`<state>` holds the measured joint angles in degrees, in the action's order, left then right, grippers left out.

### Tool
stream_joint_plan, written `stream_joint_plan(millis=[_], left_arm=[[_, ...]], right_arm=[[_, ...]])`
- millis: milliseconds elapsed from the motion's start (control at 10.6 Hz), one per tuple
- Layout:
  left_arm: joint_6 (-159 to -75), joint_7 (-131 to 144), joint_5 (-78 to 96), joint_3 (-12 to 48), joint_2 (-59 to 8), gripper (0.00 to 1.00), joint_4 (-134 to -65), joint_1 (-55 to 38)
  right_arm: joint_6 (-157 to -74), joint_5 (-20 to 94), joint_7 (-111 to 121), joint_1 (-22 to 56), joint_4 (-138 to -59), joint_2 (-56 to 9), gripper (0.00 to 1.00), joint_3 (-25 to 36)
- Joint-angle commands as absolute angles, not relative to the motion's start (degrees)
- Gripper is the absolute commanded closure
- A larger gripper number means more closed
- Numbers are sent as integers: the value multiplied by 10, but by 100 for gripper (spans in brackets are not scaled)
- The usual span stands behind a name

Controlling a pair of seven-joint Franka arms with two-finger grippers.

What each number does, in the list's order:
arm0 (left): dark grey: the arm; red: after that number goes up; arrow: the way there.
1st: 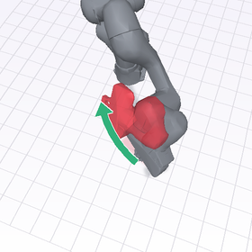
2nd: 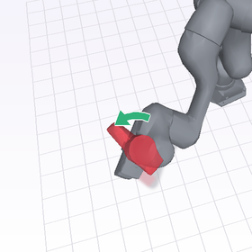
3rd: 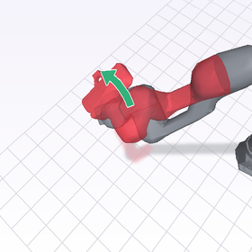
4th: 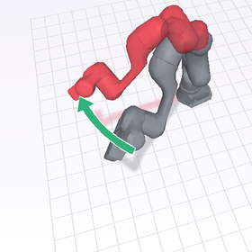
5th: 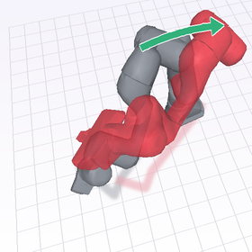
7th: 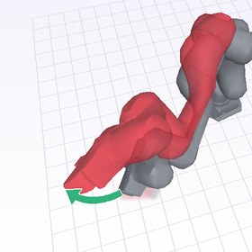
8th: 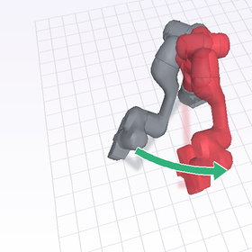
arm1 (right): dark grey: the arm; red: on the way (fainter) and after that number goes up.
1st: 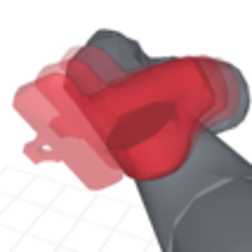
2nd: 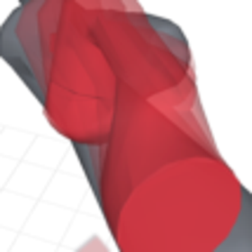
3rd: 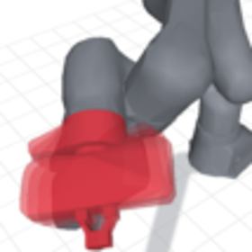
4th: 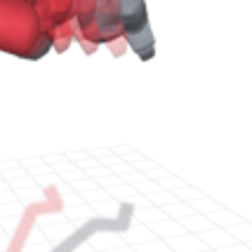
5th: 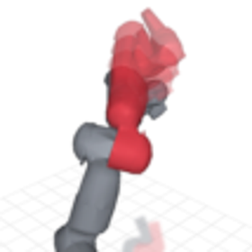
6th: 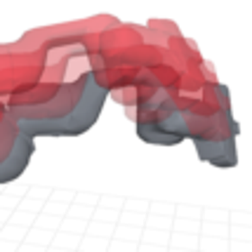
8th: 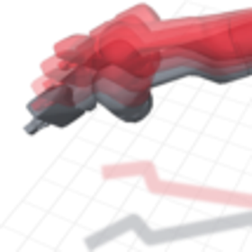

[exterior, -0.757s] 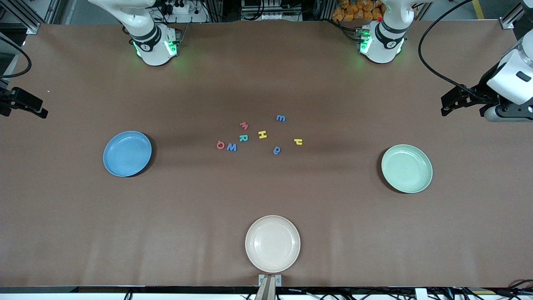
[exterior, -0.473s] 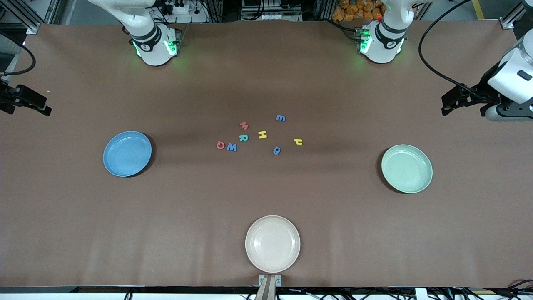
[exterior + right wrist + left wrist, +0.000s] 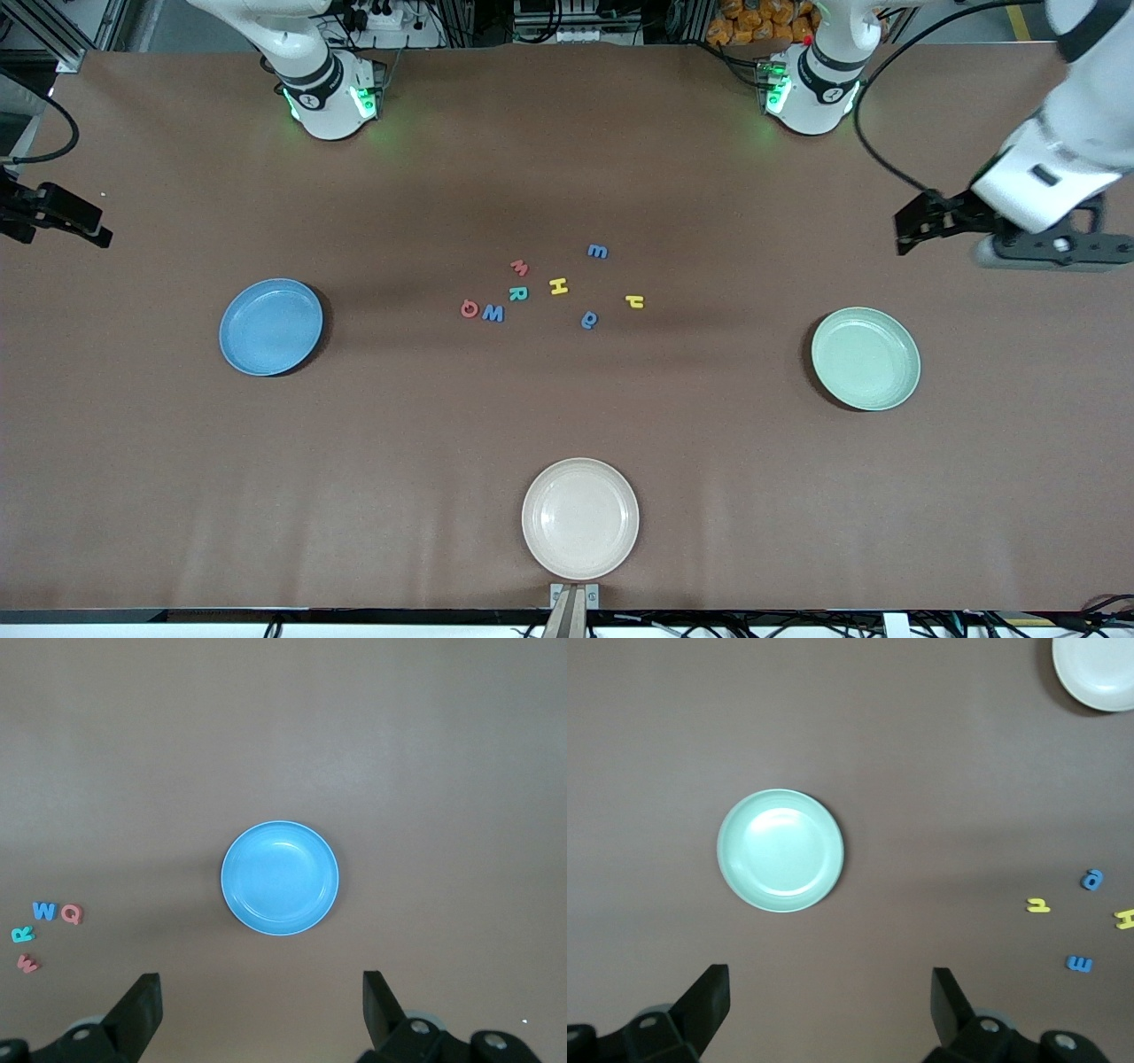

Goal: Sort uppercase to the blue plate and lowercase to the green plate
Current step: 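Reach the right gripper to the pink Q while the left gripper reaches the yellow u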

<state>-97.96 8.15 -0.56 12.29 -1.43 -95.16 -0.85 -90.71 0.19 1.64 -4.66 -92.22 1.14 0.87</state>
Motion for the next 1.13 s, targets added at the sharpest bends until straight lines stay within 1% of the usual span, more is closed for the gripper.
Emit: stream_joint_plan(millis=[0, 189, 284, 473, 662, 851, 1040], left_arm=[[-1059, 159, 1, 169, -25, 0, -1016, -23], [-1122, 176, -5, 205, -54, 0, -1055, -44], [-1152, 158, -9, 208, -70, 0, -1069, -55], [-1181, 4, -7, 210, -113, 0, -1074, -72], [-1199, -122, -10, 210, -144, 0, -1074, -99], [-1240, -253, -55, 210, -176, 0, -1074, -122], [-1267, -377, -63, 210, -201, 0, -1086, -136]], right_arm=[[-910, 4, 12, -54, -933, 19, 0, -34], [-905, 6, -23, -43, -941, 18, 0, -57], [-909, 7, -56, -40, -944, 16, 0, -75], [-931, 7, -96, -27, -957, -2, 0, -106], [-983, 7, -133, 11, -985, -17, 0, -129], [-1046, 5, -200, 25, -1002, -70, 0, -171], [-1147, 2, -220, 48, -1043, -108, 0, -172]])
